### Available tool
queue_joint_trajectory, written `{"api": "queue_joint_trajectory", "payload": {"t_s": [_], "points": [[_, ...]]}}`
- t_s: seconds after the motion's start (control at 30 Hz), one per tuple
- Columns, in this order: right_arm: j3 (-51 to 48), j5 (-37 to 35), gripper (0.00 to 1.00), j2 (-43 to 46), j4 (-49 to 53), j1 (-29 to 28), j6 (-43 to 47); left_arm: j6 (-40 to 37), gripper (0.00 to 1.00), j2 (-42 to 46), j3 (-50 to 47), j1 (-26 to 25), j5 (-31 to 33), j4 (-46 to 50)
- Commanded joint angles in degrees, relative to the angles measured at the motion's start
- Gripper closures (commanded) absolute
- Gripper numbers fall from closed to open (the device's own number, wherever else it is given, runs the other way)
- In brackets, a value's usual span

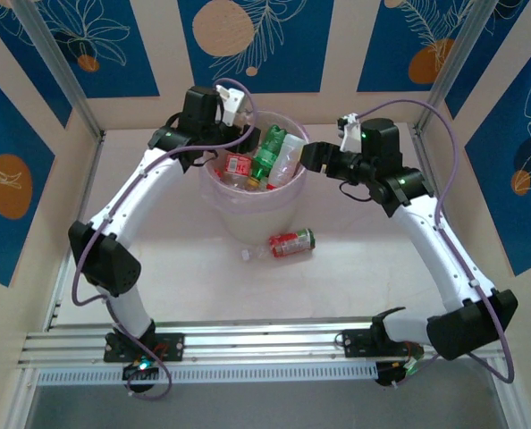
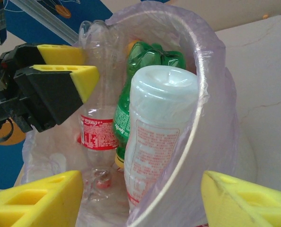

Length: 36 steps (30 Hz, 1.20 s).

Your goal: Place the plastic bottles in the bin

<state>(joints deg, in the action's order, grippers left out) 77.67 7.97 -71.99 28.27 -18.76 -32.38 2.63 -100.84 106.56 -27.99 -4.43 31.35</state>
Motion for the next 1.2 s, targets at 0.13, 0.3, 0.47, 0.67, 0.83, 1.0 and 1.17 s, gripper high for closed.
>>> {"api": "queue_joint_trajectory", "payload": {"t_s": [0.13,0.3,0.47,0.67,0.83,1.0,1.17], "points": [[-4.95,-1.36,0.32,9.29,6.9,2.79,1.57,-1.44,0.17,9.19,1.67,0.35,-0.59,2.31],[-16.09,-1.01,0.36,15.05,7.94,6.17,-0.15,0.75,0.19,17.44,-5.56,0.63,2.14,4.68],[-26.42,1.08,0.41,16.41,4.13,8.73,-2.45,5.68,0.19,29.76,-18.03,3.37,6.91,9.15],[-34.05,4.44,0.46,11.52,-5.31,10.5,-4.25,14.78,0.19,46.09,-37.93,12.88,5.77,12.71],[-36.12,8.21,0.47,4.87,-12.47,10.12,-5.99,28.45,0.19,52.45,-57.11,16.0,-6.19,5.86],[-37.75,7.42,0.48,1.84,-15.57,7.88,-6.72,42.54,0.19,54.83,-70.62,16.02,-10.45,-3.28],[-40.74,8.12,0.5,0.08,-19.13,6.6,-8.12,52.86,0.21,57.75,-80.07,15.97,-10.84,-10.14]]}}
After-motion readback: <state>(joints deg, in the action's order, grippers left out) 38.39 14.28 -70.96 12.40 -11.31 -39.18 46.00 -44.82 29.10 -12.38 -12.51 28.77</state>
